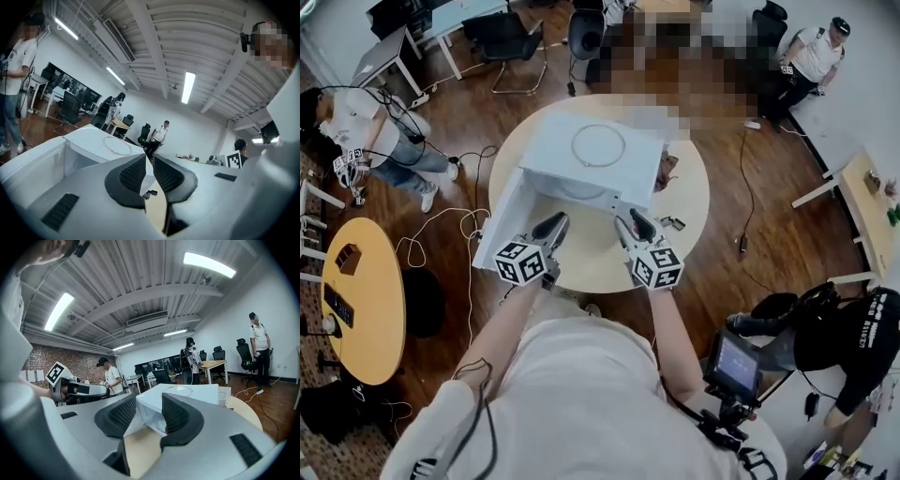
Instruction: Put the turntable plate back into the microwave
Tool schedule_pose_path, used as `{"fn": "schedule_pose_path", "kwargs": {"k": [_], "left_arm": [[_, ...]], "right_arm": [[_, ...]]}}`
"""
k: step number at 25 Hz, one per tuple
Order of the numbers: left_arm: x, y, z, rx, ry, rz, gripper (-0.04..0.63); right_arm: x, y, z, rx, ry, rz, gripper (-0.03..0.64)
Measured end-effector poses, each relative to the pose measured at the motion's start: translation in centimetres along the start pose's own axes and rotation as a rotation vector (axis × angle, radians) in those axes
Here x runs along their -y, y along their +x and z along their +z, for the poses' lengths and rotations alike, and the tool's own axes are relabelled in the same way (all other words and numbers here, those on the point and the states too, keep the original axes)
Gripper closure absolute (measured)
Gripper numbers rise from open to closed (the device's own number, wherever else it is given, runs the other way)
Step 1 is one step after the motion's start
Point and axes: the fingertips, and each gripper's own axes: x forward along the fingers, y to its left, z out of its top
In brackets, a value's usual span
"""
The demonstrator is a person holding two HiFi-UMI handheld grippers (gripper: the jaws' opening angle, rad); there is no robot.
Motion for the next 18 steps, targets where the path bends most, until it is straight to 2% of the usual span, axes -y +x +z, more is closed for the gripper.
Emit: {"fn": "schedule_pose_path", "kwargs": {"k": [3,6,11,18], "left_arm": [[-1.1,-0.1,1.3,0.042,-0.057,-0.004,0.558],[-1.5,0.1,1.7,0.042,-0.075,-0.008,0.558],[-1.4,0.4,2.6,0.019,-0.064,-0.044,0.558],[-3.5,-2.0,2.6,-0.055,-0.026,-0.075,0.558]], "right_arm": [[-1.3,2.0,1.0,-0.001,-0.018,0.03,0.448],[-3.1,2.4,1.5,-0.017,-0.043,0.05,0.448],[-4.6,3.0,2.1,-0.05,-0.071,0.05,0.448],[-6.5,4.5,1.0,-0.088,-0.039,-0.017,0.448]]}}
